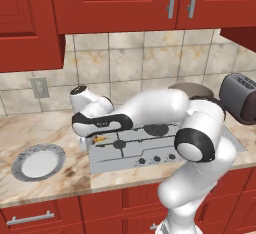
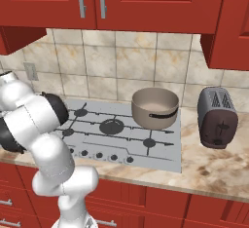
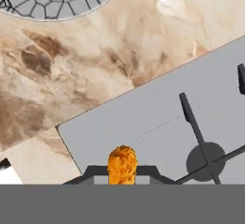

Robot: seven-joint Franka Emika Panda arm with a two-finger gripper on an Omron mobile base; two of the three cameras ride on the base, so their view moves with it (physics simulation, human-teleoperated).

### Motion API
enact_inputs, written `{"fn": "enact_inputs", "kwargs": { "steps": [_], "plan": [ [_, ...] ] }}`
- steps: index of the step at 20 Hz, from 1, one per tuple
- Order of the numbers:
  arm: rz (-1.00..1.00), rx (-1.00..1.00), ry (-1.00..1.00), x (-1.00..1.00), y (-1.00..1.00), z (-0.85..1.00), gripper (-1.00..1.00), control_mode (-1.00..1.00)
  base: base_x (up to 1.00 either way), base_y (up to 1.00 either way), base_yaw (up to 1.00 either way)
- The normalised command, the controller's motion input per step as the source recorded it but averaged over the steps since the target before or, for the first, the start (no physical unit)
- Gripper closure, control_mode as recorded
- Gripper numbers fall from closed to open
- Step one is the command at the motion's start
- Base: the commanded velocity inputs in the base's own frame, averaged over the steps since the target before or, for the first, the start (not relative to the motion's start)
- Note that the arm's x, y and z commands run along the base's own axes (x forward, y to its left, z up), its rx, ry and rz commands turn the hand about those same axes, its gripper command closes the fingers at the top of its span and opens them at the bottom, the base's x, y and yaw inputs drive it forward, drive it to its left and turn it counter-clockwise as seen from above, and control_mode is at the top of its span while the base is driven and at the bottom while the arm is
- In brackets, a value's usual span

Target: Retrieve the frozen meat and place it in the pot on a burner. Then turn the burner on.

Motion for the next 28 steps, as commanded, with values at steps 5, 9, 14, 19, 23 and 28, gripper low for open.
{"fn": "enact_inputs", "kwargs": {
  "steps": [5,9,14,19,23,28],
  "plan": [
    [-0.20,0.00,0.00,0.06,-1.00,0.18,1.00,-1.00,0.00,0.00,0.00],
    [-0.26,0.00,0.00,0.03,-1.00,0.11,1.00,-1.00,0.00,0.00,0.00],
    [-0.33,0.01,0.00,0.14,-1.00,0.33,1.00,-1.00,0.00,0.00,0.00],
    [-0.34,0.01,-0.01,0.20,-0.97,0.39,1.00,-1.00,0.00,0.00,0.00],
    [-0.30,0.00,-0.12,0.20,-0.81,0.17,1.00,-1.00,0.00,0.00,0.00],
    [-0.37,0.04,-0.29,0.04,-0.85,0.07,1.00,-1.00,0.00,0.00,0.00]
  ]
}}
